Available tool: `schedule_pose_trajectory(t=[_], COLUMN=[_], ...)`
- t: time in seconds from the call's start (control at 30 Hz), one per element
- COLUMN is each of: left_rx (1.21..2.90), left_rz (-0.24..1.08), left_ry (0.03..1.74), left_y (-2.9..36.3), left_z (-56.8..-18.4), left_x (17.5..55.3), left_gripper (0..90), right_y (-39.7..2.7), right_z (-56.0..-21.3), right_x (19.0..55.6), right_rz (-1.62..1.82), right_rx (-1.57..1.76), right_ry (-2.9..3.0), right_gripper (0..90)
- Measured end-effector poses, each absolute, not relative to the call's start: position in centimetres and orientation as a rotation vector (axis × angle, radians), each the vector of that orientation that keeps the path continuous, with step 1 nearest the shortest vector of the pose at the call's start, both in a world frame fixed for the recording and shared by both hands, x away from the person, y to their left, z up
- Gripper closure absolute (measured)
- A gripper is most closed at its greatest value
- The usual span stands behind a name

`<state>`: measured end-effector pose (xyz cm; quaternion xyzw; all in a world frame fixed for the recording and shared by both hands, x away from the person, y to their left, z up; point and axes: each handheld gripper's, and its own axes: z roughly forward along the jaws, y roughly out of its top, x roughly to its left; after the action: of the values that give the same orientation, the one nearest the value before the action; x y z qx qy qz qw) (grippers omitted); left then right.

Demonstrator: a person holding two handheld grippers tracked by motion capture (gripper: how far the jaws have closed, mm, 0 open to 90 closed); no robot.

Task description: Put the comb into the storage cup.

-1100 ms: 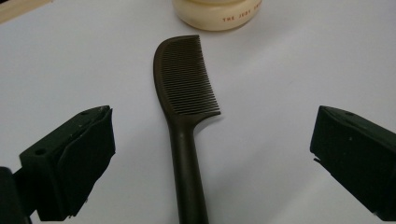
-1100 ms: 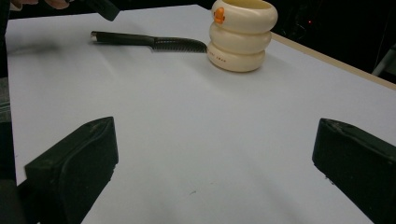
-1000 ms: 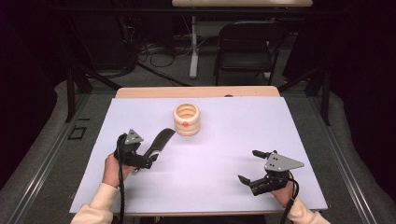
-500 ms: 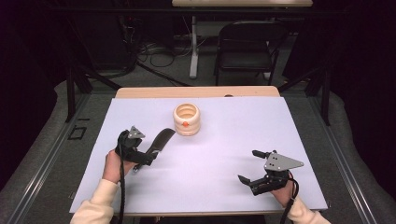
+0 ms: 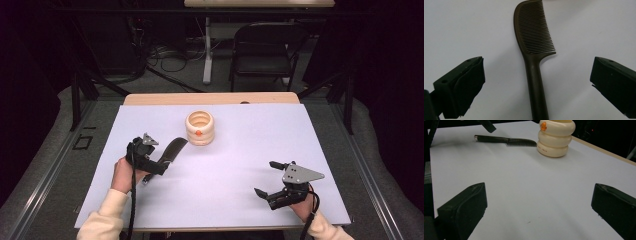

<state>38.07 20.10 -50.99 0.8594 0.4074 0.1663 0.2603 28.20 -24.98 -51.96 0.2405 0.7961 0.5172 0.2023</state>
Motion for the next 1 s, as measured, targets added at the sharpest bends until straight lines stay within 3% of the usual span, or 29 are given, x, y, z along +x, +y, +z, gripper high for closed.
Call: schedule_pose_trajectory(t=[0.7, 0.87, 0.97, 1.0], left_rx=[2.401, 2.41, 2.437, 2.46], left_rz=[0.46, 0.443, 0.432, 0.415], left_ry=[1.181, 1.227, 1.228, 1.223], left_y=[19.5, 19.4, 19.1, 19.0], left_z=[-50.9, -51.3, -51.3, -51.4], left_x=[39.0, 39.4, 39.3, 39.3], left_gripper=[0.3, 5.0, 16.3, 16.3], right_y=[-24.8, -24.8, -24.8, -24.8], right_z=[-52.0, -52.1, -52.1, -52.1], right_x=[28.4, 28.4, 28.4, 28.4], right_rz=[1.452, 1.451, 1.446, 1.449], right_rx=[0.666, 0.673, 0.672, 0.672], right_ry=[2.234, 2.238, 2.242, 2.241], right_gripper=[0.0, 0.0, 0.0, 0.0])
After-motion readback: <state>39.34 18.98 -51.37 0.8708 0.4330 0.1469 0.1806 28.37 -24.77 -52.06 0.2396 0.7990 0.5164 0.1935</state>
